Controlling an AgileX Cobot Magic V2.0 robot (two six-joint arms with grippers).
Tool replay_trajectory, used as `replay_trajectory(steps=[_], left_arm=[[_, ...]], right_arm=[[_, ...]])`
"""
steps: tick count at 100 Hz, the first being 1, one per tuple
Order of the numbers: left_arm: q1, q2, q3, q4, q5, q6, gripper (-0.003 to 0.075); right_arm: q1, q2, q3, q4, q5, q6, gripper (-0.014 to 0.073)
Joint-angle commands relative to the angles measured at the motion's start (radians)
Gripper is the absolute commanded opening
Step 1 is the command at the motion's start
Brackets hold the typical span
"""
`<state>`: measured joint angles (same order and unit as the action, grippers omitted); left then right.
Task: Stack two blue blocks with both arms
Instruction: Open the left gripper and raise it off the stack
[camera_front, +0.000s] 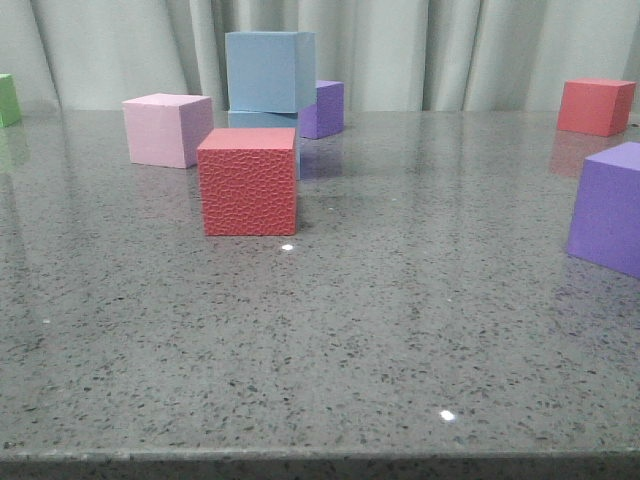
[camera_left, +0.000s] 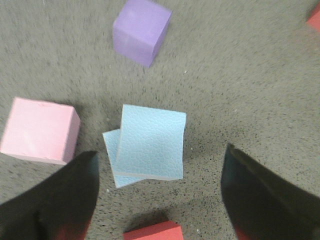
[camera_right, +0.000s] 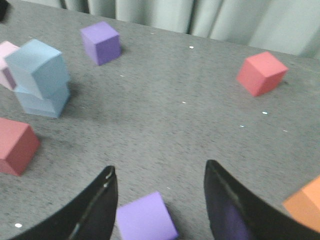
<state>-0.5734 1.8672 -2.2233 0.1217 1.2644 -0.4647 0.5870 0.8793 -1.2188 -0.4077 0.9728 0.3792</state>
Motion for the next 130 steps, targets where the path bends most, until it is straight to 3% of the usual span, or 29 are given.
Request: replay_trajectory(steps=[1,16,40,61,77,91,130], left_arm=[[-0.008,-0.096,-0.031,0.015,-0.007,0.048,0.0428],[-0.008,-0.172,0.003,0.079,-0.007,0.087,0.0365],[-0.008,-0.307,0.142,0.117,-0.04,0.125,0.0227],[-0.019,-0.484,0.383,0.116,-0.232,0.125,0.0074],[-0.019,-0.638,0.611,0.118,-0.339,0.125,-0.0018],[-0.019,-0.781,0.814,0.116,-0.432,0.125,-0.0018],[-0.019,-1.167,1.319,0.116,-0.637,0.123,-0.0018]], right_arm=[[-0.001,-0.011,-0.022,-0.07,0.003,0.002,0.04],[-0.001,-0.019,0.012,-0.074,0.03,0.015,0.04],[-0.001,-0.139,0.133,-0.087,-0.095,0.075,0.0377],[-0.001,-0.287,0.245,-0.157,-0.182,0.079,0.0232],[-0.001,-0.39,0.294,-0.16,-0.191,0.091,0.0051],[-0.001,-0.461,0.338,-0.16,-0.221,0.107,-0.012],[-0.001,-0.648,0.504,-0.127,-0.448,0.108,-0.0112]])
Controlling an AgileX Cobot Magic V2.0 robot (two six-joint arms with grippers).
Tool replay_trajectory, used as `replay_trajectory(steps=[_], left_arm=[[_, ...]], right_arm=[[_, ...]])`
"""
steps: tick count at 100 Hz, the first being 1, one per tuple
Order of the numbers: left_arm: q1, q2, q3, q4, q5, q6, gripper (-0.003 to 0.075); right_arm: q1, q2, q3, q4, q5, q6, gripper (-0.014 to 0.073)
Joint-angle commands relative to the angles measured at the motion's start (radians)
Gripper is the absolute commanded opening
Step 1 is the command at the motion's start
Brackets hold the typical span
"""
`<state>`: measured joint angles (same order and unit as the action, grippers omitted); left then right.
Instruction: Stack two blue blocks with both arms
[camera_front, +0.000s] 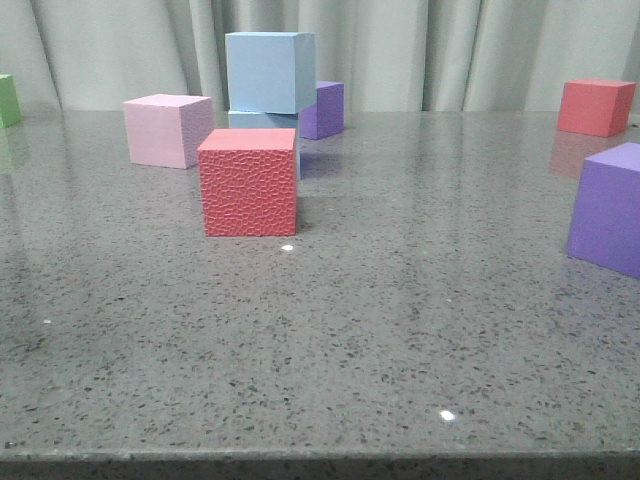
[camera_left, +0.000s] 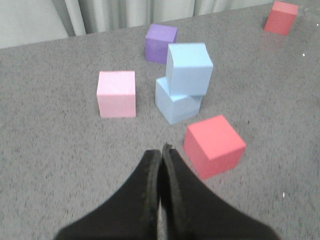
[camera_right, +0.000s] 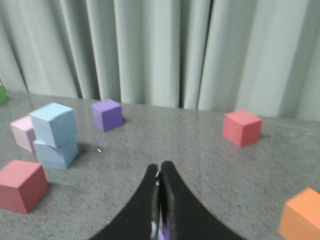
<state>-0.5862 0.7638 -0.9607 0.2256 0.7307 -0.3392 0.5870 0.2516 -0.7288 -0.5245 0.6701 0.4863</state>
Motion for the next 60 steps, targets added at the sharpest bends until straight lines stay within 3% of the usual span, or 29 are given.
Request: replay_trajectory(steps=[1,28,60], left_arm=[[-0.006,-0.069,0.065,0.012,-0.106,-0.003,-0.0018],[-0.006,-0.273,0.321,-0.018,-0.217,-0.003,-0.0019],[-0.006,-0.366,0.387,0.007,-0.236,-0.003,-0.0019]], right_arm=[[-0.001,-0.027,0.023,-0.009,-0.158,0.001,-0.0112],[-0.001,-0.108,0.145,-0.008,-0.252,0.001,-0.0112],[-0.001,-0.108,0.148,-0.01,-0.245,0.001,-0.0112]])
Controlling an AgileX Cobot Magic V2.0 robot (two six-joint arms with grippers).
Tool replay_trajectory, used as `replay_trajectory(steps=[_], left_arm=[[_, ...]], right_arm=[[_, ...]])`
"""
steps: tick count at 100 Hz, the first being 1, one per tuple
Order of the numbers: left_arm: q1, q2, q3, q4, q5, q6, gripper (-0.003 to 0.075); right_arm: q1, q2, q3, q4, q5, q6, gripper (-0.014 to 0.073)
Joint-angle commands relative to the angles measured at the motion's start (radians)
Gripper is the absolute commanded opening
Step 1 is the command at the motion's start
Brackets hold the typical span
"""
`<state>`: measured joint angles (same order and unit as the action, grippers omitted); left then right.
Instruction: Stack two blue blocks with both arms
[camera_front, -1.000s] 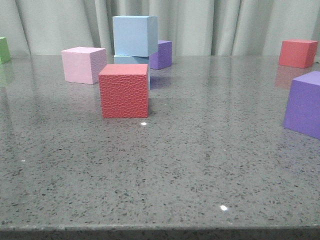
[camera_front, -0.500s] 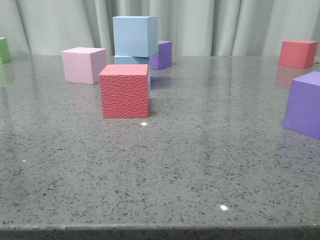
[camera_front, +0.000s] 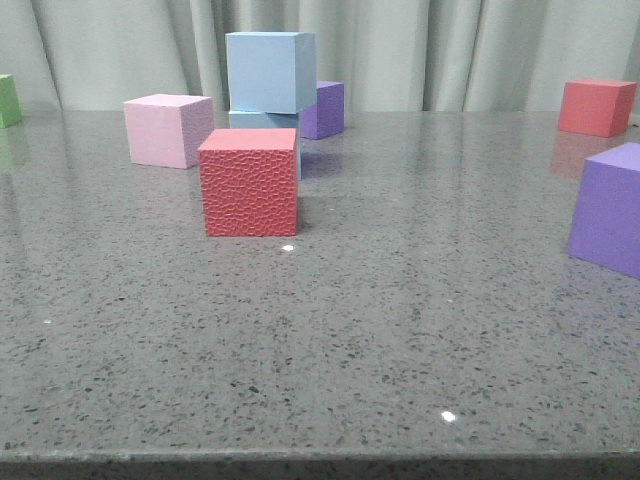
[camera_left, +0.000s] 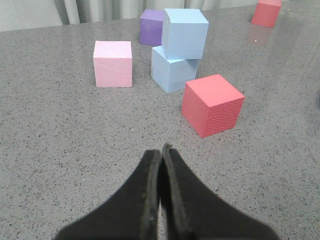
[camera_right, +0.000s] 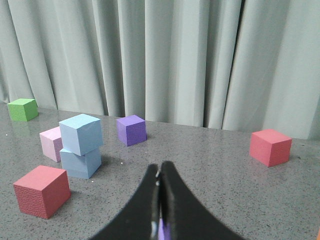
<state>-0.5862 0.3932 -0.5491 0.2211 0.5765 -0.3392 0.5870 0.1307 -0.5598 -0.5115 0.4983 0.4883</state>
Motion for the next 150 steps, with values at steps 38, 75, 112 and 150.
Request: replay_trajectory(steps=[38,75,112,150], left_arm=[[-0.006,0.005,-0.024,0.012,-0.082,-0.003,-0.0019],[0.018,-0.009,0.006,0.028,-0.126,-0.003,-0.0018],[0.212,-0.181,0.169,-0.071,-0.38,0.163,-0.0019],[0.464,-0.362,0.379,-0.186,-0.513,0.191,-0.0019]], right_arm=[[-0.001,0.013,-0.021,-0.023,-0.073,-0.001,-0.0112],[-0.001,0.013,-0.021,-0.023,-0.073,-0.001,-0.0112],[-0.001,0.013,-0.021,-0.023,-0.073,-0.001,-0.0112],[-0.001,0.013,-0.021,-0.023,-0.073,-0.001,-0.0112]])
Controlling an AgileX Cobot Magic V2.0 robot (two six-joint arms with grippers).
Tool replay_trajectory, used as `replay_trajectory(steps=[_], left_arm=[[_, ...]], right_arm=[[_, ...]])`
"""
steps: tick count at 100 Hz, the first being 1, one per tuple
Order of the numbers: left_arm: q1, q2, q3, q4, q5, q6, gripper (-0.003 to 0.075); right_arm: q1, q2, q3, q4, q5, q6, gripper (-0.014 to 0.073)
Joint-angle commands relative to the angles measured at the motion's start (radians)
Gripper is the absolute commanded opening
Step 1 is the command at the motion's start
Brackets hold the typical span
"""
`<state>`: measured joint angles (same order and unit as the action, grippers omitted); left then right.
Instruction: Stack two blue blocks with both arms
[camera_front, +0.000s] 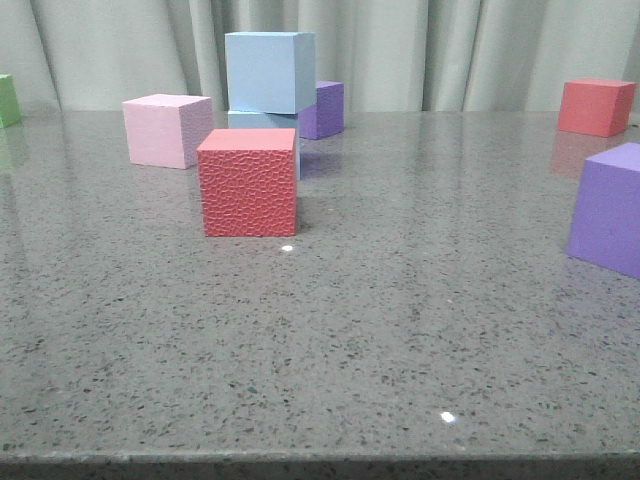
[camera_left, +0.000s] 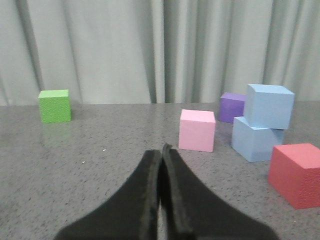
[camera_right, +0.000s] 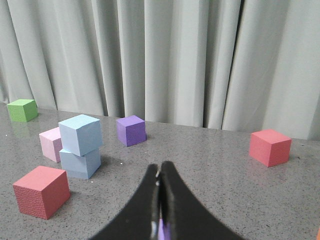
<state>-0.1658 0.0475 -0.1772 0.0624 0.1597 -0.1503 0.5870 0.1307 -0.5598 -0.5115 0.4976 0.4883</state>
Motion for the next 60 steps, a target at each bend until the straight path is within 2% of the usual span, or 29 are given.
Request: replay_trajectory(steps=[1,29,39,60], left_arm=[[0.053,-0.022,0.01,-0.027,-0.096,0.002,-0.0019],[0.197,-0.087,0.148,-0.031,-0.168,0.002,-0.0019],[0.213,-0.087,0.186,-0.031,-0.201,0.002,-0.0019],[0.218,-0.087,0.184,-0.031,-0.183,0.002,-0.0019]], right_arm=[[-0.001,0.013,-0.021,-0.023,-0.072,-0.001,-0.0112],[-0.001,0.013,-0.021,-0.023,-0.071,-0.001,-0.0112],[-0.001,0.013,-0.021,-0.023,-0.071,-0.001,-0.0112],[-0.001,0.013,-0.021,-0.023,-0.071,-0.001,-0.0112]])
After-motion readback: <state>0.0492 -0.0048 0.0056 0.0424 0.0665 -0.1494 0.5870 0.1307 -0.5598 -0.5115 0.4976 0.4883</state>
